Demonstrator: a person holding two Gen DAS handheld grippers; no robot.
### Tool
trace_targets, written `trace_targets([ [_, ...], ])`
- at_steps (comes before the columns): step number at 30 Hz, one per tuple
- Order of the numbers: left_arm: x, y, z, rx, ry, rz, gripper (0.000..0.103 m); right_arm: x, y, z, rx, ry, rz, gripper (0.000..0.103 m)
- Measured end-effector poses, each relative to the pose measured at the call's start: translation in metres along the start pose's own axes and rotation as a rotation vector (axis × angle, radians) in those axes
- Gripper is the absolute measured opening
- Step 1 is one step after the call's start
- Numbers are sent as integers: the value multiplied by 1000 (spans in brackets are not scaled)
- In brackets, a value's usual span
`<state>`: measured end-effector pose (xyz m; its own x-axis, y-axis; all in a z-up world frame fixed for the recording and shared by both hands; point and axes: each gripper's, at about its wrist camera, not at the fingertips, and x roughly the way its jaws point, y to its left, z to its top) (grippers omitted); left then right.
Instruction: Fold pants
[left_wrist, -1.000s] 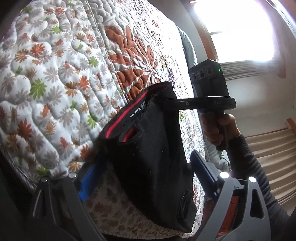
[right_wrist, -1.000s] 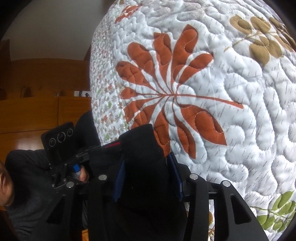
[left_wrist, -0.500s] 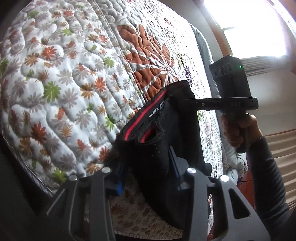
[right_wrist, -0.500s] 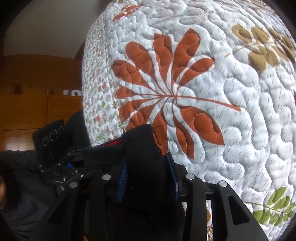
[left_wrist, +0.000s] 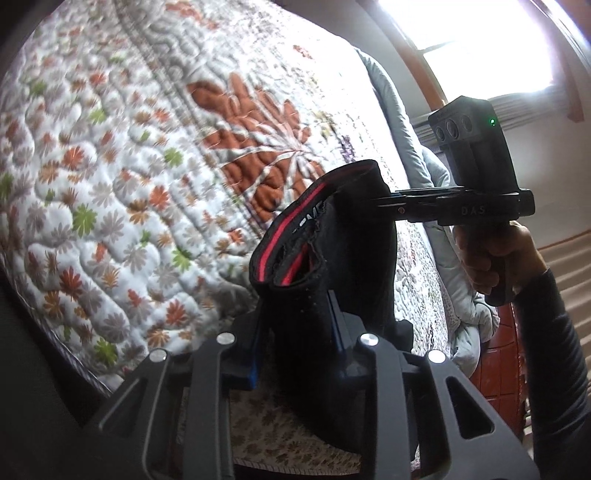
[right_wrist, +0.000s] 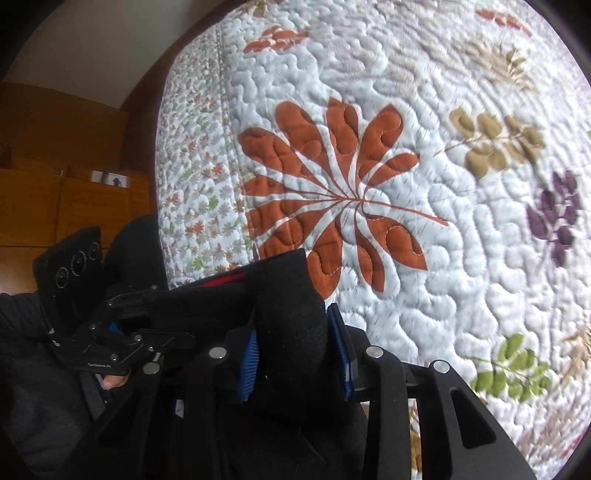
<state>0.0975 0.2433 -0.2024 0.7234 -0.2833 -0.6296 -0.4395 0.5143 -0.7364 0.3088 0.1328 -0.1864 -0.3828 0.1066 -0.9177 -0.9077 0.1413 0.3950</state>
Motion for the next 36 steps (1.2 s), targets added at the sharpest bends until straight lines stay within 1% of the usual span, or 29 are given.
trace_targets([
  [5,-4,-24,4,46,-16,-3,27,-22,12,-11,-2,-33,-62,32],
  [8,-6,-44,5,93,-30,-10,26,-38,21,-20,-1,-59,-104,32],
  [14,-15,-79,1,179,-48,-34,25,-76,40,-46,9,-122,-184,31],
  [17,-20,-101,-4,228,-58,-49,25,-94,49,-63,21,-153,-221,30],
  [26,-46,-138,-27,354,-75,-93,25,-142,73,-116,68,-230,-320,30],
  [36,-64,-181,-49,463,-84,-134,25,-175,93,-159,113,-289,-395,30],
])
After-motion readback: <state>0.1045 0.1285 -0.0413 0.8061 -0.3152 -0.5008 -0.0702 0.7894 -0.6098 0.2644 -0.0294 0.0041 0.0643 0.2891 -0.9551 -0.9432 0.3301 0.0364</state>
